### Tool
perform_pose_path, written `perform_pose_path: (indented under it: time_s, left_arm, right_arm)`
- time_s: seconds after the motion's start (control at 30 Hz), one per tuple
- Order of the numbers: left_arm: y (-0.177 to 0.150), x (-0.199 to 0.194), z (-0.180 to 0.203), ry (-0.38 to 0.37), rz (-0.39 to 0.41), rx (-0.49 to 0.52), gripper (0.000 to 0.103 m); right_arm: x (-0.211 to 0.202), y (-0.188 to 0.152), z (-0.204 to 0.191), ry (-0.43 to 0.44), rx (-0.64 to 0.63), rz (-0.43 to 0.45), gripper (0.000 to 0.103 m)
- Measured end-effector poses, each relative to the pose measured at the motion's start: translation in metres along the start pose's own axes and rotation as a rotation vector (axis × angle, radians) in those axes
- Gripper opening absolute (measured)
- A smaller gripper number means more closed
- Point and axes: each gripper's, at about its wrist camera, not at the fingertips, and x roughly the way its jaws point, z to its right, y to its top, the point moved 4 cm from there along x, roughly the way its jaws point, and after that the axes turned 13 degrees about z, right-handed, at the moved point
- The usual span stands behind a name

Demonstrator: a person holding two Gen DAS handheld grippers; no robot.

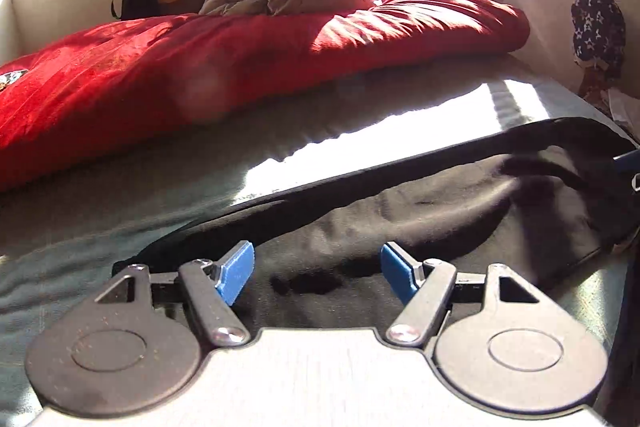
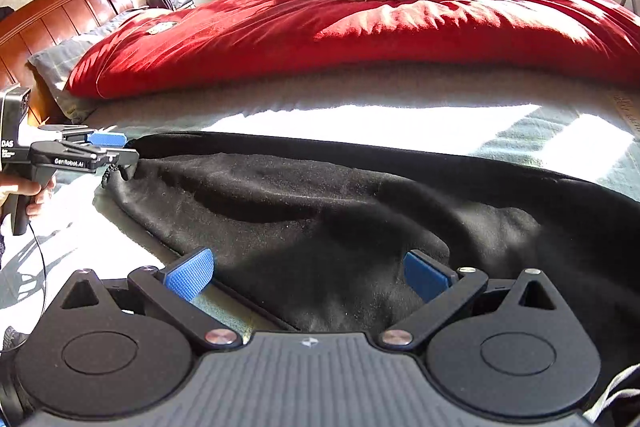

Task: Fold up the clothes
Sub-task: 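Press both open tools along the black hoodie to smooth it flat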

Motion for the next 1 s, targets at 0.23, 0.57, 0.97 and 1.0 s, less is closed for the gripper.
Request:
perform_pose_path:
  time_s: [0.23,0.57,0.97,1.0]
  left_arm:
    - [-0.038,0.039,0.046,-0.079,-0.125,0.099,0.072]
    - [-0.076,0.009,0.034,-0.177,-0.177,-0.02,0.081]
    - [-0.007,0.012,-0.013,-0.126,-0.048,-0.13,0.083]
    - [-0.006,0.028,-0.018,-0.137,-0.062,-0.165,0.083]
  right_arm:
    - [0.111,0.037,0.002,-0.073,0.045,-0.106,0.103]
    - [0.229,0.021,-0.015,-0.183,-0.139,-0.193,0.103]
    - [0.14,0.046,-0.013,-0.001,-0.007,-0.122,0.103]
    - [0.131,0.039,-0.014,0.003,-0.013,-0.132,0.103]
